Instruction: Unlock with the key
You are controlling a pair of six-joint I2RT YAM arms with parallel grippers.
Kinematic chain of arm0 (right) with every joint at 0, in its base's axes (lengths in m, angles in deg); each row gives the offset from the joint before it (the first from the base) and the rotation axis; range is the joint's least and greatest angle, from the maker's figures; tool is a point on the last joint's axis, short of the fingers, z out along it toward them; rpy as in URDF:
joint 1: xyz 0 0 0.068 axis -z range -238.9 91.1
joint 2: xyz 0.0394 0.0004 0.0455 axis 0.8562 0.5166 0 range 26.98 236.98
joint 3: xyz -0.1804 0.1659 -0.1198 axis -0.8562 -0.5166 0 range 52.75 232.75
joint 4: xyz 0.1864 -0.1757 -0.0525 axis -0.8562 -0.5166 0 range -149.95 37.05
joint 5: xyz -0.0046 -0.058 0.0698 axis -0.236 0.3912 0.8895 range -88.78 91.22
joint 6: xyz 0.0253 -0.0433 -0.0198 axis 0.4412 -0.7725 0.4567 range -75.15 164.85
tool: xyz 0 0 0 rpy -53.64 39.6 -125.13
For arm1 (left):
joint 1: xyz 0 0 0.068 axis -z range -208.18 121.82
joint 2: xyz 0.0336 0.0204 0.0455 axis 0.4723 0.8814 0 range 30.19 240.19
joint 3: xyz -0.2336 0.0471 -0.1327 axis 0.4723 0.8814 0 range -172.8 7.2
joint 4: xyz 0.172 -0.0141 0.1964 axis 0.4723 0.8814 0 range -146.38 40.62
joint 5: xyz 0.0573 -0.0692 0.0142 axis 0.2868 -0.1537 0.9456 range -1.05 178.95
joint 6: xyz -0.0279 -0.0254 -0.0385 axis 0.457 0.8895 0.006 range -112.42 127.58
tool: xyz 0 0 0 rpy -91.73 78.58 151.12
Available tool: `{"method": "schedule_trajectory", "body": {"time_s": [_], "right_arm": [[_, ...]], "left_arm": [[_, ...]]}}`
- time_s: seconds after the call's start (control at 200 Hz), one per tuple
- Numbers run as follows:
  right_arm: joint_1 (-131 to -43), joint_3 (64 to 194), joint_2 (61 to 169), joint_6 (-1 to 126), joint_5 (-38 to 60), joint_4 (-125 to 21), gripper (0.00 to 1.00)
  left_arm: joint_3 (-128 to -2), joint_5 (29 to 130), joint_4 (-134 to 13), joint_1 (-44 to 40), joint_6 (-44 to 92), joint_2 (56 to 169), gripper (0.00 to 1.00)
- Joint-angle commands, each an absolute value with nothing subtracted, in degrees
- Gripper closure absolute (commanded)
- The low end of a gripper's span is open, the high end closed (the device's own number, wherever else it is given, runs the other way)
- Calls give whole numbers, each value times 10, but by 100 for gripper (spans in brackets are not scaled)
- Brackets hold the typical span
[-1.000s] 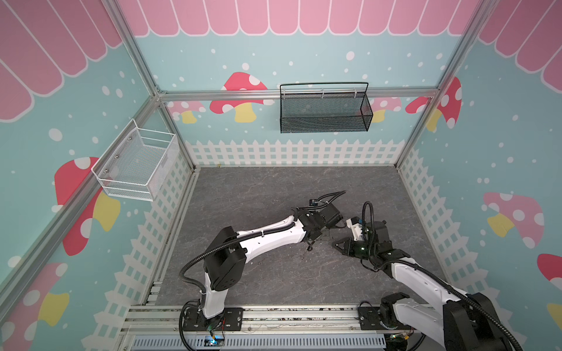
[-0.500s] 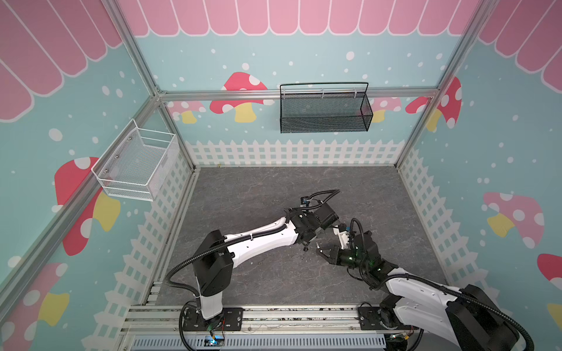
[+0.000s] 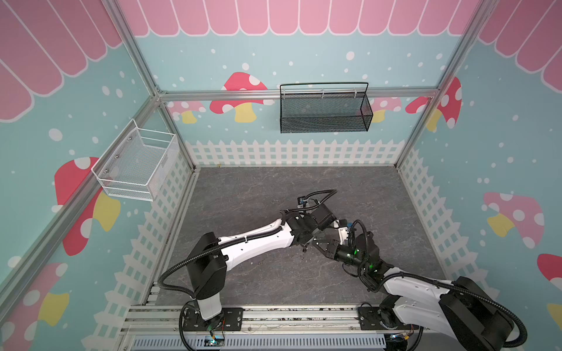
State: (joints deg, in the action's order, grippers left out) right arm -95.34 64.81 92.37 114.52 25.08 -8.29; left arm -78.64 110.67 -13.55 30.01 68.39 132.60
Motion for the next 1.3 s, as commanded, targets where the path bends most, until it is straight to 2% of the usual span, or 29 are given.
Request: {"method": "schedule_trajectory", "body": {"time_s": [0.0, 0.295, 1.296], "right_arm": [[-961, 641, 937, 1175, 242, -38, 100], [-962, 641, 943, 1198, 215, -29, 100], [-963, 670, 963, 1208, 226, -17, 100]], "left_arm": [[-777, 1124, -150, 303, 704, 1305, 100], [-771, 1122, -156, 303, 704, 1299, 100], [-764, 1128, -164, 304, 700, 1290, 100]]}}
